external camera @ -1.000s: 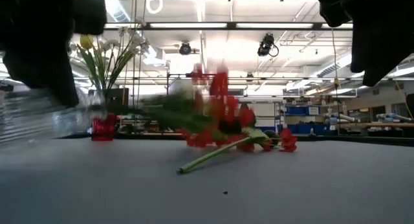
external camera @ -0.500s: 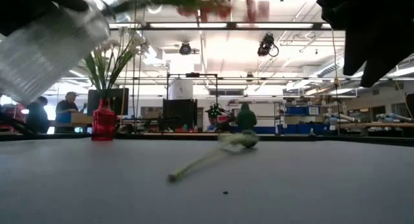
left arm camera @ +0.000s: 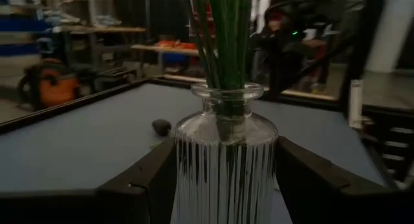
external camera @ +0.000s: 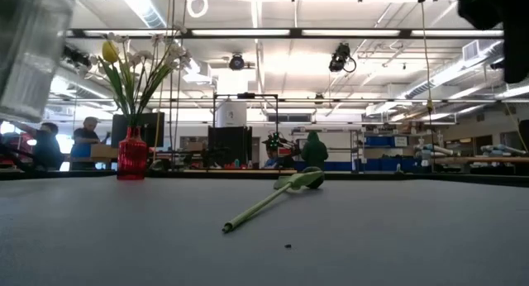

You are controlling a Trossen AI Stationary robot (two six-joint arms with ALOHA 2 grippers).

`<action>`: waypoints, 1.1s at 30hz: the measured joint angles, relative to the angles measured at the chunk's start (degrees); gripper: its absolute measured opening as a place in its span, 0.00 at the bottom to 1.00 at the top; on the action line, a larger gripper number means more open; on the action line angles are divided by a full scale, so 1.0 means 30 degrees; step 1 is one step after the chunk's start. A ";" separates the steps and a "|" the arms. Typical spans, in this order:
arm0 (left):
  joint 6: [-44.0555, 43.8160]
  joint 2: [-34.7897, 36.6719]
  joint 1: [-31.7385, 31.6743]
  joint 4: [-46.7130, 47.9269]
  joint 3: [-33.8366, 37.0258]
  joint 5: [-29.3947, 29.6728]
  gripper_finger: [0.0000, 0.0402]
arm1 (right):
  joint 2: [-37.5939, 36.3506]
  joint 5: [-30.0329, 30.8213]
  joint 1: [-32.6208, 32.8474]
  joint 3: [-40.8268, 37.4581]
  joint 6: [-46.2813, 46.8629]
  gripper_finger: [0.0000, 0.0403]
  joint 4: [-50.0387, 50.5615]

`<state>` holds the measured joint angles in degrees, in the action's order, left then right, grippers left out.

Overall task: Sort flowers into vase by color
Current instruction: Put the black flower into the transparent vase

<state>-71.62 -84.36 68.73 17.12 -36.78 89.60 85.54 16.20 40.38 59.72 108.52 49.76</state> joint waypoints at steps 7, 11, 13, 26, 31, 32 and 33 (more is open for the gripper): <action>0.4104 0.0058 0.1705 -0.1943 0.0325 0.0183 0.56 | 0.0000 -0.1028 0.1163 0.0000 0.2041 0.50 0.0272; 0.5307 0.0066 0.1830 -0.1903 0.0054 0.0187 0.56 | 0.0000 -0.1681 0.1373 0.0000 0.2588 0.50 0.0900; 0.5258 0.0066 0.1823 -0.2185 0.0047 0.0190 0.56 | 0.0000 -0.1797 0.1384 0.0000 0.2640 0.50 0.1233; -0.0365 -0.1348 0.2011 -0.2860 0.2827 -0.0021 0.58 | 0.0000 -0.1454 0.1446 0.0000 0.2819 0.50 0.1406; -0.0745 -0.1988 0.1954 -0.4146 0.3516 -0.0707 0.59 | 0.0000 -0.1280 0.1465 0.0000 0.2084 0.50 0.2077; -0.0908 -0.2156 0.1947 -0.4539 0.3680 -0.1063 0.59 | 0.0000 -0.1287 0.1465 0.0000 0.1849 0.50 0.2234; -0.1053 -0.2321 0.1954 -0.4734 0.3749 -0.1347 0.59 | 0.0000 -0.1280 0.1465 0.0000 0.1660 0.50 0.2320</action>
<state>-74.78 -91.32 74.59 2.92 -25.53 85.56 85.54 12.36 44.77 59.72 113.50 56.71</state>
